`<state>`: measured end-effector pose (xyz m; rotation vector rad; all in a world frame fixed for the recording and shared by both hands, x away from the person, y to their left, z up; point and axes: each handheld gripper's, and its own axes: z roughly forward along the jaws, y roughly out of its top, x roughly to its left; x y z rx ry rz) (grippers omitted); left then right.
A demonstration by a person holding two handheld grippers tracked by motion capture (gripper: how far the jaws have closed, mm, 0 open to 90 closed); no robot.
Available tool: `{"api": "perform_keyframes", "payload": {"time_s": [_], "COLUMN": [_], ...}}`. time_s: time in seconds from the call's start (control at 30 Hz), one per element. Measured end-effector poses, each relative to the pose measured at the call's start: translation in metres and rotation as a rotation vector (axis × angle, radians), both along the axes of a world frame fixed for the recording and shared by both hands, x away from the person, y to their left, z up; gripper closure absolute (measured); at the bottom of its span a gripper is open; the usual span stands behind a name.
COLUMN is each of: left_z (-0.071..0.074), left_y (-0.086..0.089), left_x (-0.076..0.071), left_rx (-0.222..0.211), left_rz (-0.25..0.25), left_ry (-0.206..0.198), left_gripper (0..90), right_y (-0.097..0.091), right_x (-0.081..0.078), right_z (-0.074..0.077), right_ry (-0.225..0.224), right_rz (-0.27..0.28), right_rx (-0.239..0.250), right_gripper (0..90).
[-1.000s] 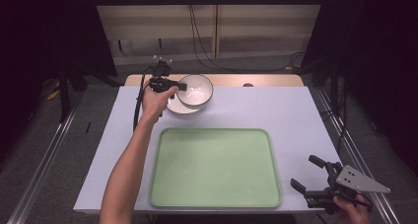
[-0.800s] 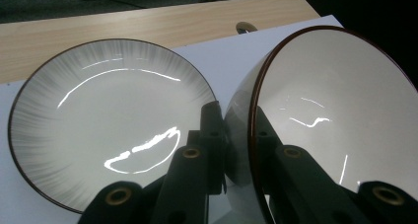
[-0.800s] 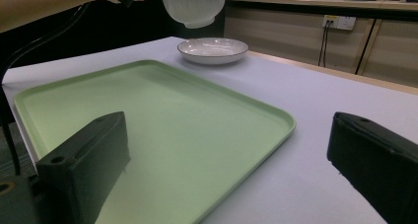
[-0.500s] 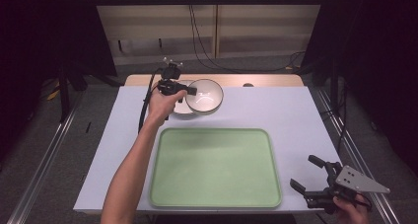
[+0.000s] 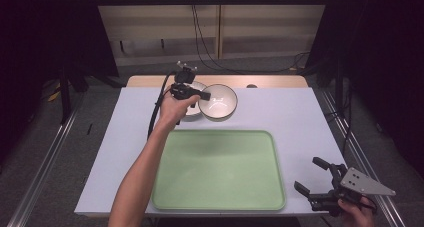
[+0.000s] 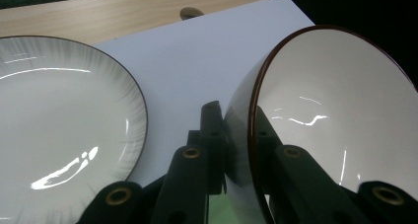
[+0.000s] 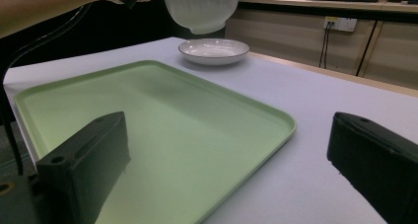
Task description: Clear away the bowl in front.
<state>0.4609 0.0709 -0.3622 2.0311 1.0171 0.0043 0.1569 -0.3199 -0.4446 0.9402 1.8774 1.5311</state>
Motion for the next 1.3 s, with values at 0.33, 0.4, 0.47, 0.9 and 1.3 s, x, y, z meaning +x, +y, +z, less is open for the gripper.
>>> {"api": "perform_keyframes", "payload": {"time_s": [0.33,0.4,0.47,0.9,1.3], "left_z": [-0.005,-0.006,-0.007,-0.015,-0.026], "left_y": [-0.032,-0.037,-0.041,-0.07,-0.096], "left_x": [-0.011,-0.012,-0.013,-0.019,-0.026], "left_rx": [0.012,0.011,0.014,0.027,0.052], "left_rz": [-0.083,-0.095,-0.089,-0.138,-0.177], "left_ry": [0.017,0.016,0.023,0.044,0.065], "left_gripper": [81.5,81.4,81.5,81.6,81.7], "right_y": [0.0,0.0,0.0,-0.001,-0.001], "right_x": [-0.001,-0.001,-0.001,-0.001,-0.001], "right_z": [0.0,0.0,0.0,0.0,0.0], "right_ry": [0.003,-0.001,-0.001,-0.003,-0.001], "right_rz": [-0.002,0.004,0.002,0.008,0.008], "right_rx": [0.006,0.005,0.002,0.008,0.004], "right_gripper": [2.2,2.3,2.3,2.2,2.3]}}
